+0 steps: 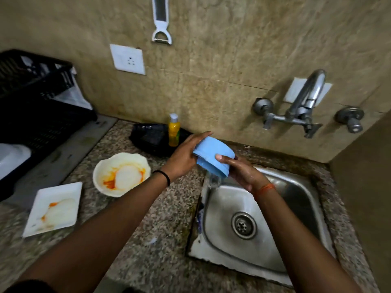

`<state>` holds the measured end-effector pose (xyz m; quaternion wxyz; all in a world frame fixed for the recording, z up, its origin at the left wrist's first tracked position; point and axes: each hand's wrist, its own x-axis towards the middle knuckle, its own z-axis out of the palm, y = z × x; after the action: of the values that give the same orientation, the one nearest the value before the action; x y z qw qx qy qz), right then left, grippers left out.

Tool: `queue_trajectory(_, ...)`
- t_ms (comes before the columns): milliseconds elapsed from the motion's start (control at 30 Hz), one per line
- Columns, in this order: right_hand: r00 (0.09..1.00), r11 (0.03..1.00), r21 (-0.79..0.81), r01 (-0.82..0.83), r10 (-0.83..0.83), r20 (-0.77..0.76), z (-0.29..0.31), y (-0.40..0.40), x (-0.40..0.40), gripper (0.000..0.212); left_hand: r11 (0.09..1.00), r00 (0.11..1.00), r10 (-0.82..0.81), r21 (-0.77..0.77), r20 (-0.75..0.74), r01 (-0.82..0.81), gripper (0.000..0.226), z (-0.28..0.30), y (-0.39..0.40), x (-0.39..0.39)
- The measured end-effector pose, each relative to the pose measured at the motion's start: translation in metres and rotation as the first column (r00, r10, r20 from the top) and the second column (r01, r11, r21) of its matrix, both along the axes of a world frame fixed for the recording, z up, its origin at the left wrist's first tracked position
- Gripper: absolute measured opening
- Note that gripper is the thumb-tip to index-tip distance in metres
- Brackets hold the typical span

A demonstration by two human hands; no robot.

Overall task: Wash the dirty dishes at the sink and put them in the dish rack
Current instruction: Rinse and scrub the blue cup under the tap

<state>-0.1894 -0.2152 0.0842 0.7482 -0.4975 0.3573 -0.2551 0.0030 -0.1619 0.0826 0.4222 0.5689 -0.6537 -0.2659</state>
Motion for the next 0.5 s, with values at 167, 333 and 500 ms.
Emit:
queue_trajectory(167,0.952,0.925,-0.369,0.094,-0.192,-0.239,0.001,0.013,0.061,0.08,0.999,0.976,0.039,0.021,0.214,-0.044,0.084,-0.013,0.036,0.064)
queue_trajectory(333,0.951,0.876,-0.481,-0.01,-0.141,-0.277,0.002,0.028,0.13,0.104,0.954,0.928,0.267,0.065,0.259,-0.293,0.062,-0.006,0.087,0.146)
queue_trajectory(500,0.972,0.875,-0.48,-0.071,-0.048,-0.23,0.008,0.05,0.226,0.09,0.808,0.759,0.569,-0.043,0.317,-0.587,0.036,0.009,0.151,0.234)
